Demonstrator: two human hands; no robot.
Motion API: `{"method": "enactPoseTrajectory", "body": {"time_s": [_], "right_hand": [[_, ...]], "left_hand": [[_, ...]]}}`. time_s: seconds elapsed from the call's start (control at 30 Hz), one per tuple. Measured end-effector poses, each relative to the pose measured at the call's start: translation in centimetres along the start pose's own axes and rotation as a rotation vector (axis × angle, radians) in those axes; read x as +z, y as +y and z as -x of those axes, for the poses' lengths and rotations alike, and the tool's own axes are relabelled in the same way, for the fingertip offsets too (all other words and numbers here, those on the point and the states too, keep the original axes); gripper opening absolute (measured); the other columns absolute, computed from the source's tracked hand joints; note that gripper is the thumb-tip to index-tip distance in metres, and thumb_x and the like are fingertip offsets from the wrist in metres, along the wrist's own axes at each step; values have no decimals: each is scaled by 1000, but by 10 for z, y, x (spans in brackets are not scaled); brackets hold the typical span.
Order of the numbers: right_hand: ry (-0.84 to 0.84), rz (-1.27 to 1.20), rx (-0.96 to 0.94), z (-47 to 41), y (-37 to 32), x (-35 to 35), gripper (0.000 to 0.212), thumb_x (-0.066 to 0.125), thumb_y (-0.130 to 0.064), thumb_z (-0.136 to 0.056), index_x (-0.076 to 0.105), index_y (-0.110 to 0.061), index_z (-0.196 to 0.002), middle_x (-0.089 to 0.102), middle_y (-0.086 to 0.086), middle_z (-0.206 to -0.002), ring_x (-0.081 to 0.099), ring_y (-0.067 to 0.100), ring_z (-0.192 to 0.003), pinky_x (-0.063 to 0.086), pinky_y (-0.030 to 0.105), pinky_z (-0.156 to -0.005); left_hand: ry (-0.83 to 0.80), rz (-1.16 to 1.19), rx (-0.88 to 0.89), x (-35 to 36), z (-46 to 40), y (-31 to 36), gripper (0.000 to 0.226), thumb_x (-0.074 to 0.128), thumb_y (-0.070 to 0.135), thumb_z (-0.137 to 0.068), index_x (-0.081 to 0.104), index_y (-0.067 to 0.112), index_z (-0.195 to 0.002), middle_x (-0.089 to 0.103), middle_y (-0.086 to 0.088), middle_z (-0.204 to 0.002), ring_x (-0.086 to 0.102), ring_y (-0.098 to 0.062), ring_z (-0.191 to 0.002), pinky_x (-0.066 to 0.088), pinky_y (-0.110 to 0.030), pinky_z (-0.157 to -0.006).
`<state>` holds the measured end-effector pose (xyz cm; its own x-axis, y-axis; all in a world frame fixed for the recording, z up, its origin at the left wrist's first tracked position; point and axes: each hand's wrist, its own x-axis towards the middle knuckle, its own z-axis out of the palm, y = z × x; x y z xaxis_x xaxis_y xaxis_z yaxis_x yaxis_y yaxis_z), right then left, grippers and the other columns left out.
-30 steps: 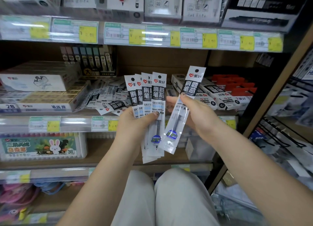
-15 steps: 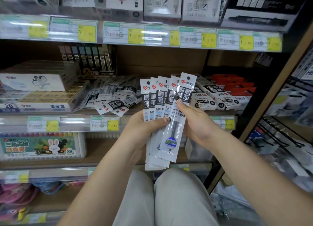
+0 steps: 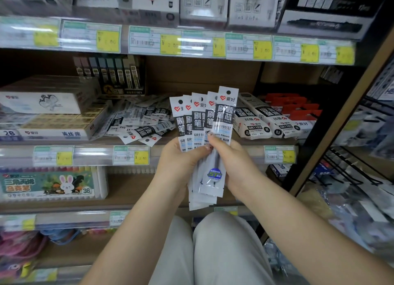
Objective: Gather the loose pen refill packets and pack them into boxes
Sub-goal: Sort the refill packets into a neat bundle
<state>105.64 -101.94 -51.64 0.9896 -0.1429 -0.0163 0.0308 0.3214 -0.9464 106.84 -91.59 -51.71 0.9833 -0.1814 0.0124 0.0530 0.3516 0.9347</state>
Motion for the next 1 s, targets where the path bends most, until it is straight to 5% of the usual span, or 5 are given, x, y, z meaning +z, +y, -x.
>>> {"method": "enactPoseTrajectory", "body": {"time_s": [0.27, 0.4, 0.73, 0.87, 1.0], "right_hand": [[-43, -177, 115, -3, -2, 7, 25, 45, -14, -97, 57, -7, -118, 64, 18, -115, 63, 31, -101, 49, 47, -91], [-6, -192, 112, -6, -5, 7, 27, 46, -15, -97, 56, -9, -121, 64, 17, -116, 63, 30, -98, 53, 42, -80], [12, -183, 63, -12, -7, 3, 16, 44, -17, -98, 59, -20, -94, 68, 6, -86, 66, 19, -75, 53, 33, -61], [11, -130, 1, -12, -15, -5, 18, 44, -14, -98, 62, -17, -96, 71, 4, -79, 70, 16, -69, 56, 31, -57], [111, 177, -118, -10, -24, -21, 15, 50, -21, -96, 65, -24, -91, 72, 2, -93, 68, 21, -90, 53, 41, -83]], "left_hand": [[-55, -107, 11, -2, -8, 7, 22, 60, -10, -82, 67, 6, -96, 72, -12, -93, 70, -22, -81, 57, -33, -71], [-115, -55, -14, 1, -9, 12, 19, 53, -4, -88, 66, 4, -100, 71, -11, -92, 68, -20, -78, 57, -29, -68], [-46, -412, 271, 10, -17, 5, 20, 53, 24, -88, 66, 37, -80, 68, -8, -100, 64, -24, -97, 52, -45, -86], [-107, -688, 433, 14, -22, 11, 23, 54, 18, -92, 63, 37, -84, 58, 4, -104, 53, -10, -100, 41, -15, -82], [-150, -719, 423, 23, -23, 20, 24, 43, 28, -98, 65, 18, -100, 55, 13, -103, 50, -1, -100, 30, 2, -76]]}}
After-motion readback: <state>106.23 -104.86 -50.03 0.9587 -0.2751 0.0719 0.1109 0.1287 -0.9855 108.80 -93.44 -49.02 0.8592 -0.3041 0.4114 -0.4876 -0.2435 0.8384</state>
